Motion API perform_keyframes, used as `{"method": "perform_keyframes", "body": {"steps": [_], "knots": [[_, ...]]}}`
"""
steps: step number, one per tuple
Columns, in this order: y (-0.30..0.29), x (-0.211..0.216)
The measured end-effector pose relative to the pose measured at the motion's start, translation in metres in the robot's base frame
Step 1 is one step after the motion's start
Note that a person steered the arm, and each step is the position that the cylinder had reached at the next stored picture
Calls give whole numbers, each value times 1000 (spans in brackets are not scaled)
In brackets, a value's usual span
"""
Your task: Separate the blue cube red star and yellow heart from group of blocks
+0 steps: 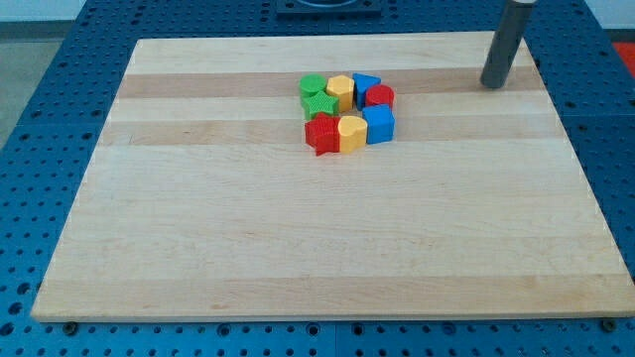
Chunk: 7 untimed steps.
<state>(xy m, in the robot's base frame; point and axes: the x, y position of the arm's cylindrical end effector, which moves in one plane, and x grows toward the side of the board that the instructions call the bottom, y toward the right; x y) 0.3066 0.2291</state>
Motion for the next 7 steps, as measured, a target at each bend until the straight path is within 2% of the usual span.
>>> {"method": "perform_keyframes", "body": {"steps": [2,3,4,6,7], "knots": [[-7,122],[-50,154],[-89,172],[-105,188],[-159,189]]}}
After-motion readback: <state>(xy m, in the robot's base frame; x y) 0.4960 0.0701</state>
